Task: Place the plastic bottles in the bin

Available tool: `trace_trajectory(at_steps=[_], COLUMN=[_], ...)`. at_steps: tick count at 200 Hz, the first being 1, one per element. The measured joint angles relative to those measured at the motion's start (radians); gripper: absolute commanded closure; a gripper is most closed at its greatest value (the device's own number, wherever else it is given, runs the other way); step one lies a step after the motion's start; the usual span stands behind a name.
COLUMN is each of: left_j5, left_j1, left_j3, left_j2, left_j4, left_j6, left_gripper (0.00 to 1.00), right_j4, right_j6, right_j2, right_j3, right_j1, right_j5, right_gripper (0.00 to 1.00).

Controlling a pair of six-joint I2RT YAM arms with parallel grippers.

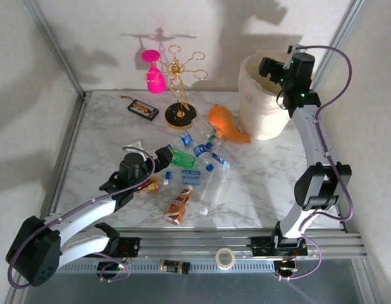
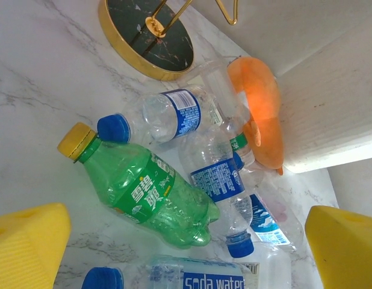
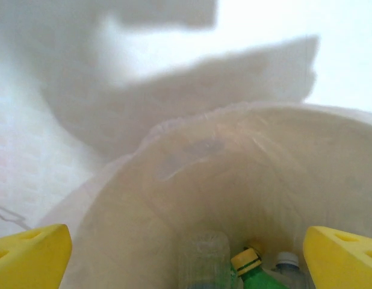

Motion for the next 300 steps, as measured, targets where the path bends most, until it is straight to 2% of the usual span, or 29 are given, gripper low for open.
trace_trajectory(at_steps=[22,46,84,117,150,187,247,300], left_j5=[0.0,0.002,0.005,0.022,0.025,-0.015,-0.09,-0.107], left_j1=[0.0,-0.002,-0.002,-0.002,-0.002,-0.002,-0.002,-0.002], left_j3=[0.0,0.011,0.045,0.072,0.075,0.065,0.024,-0.003], left_j2=[0.0,0.0,0.023,0.069,0.099,0.089,0.042,0.038], left_j4=[0.012,0.018,0.026,0.049,0.076,0.084,0.074,0.065], left_j6=[0.011,0.029,0.062,0.087,0.092,0.091,0.083,0.055], left_gripper=[0.0,0.0,0.01,0.01,0.01,0.0,0.0,0.0], right_j4=[-0.003,0.013,0.055,0.074,0.063,0.035,-0.061,-0.018], right_j6=[-0.007,-0.014,-0.013,0.004,0.076,0.239,0.49,0.633], right_j2=[-0.058,-0.147,-0.316,-0.393,-0.435,-0.452,-0.401,-0.367], right_j3=[0.0,-0.038,-0.229,-0.41,-0.578,-0.74,-0.878,-0.993], right_j1=[0.031,0.111,0.28,0.433,0.567,0.676,0.774,0.779], right_j5=[0.006,0.015,0.034,0.064,0.103,0.194,0.314,0.321], right_gripper=[0.01,0.01,0.01,0.01,0.01,0.01,0.01,0.01])
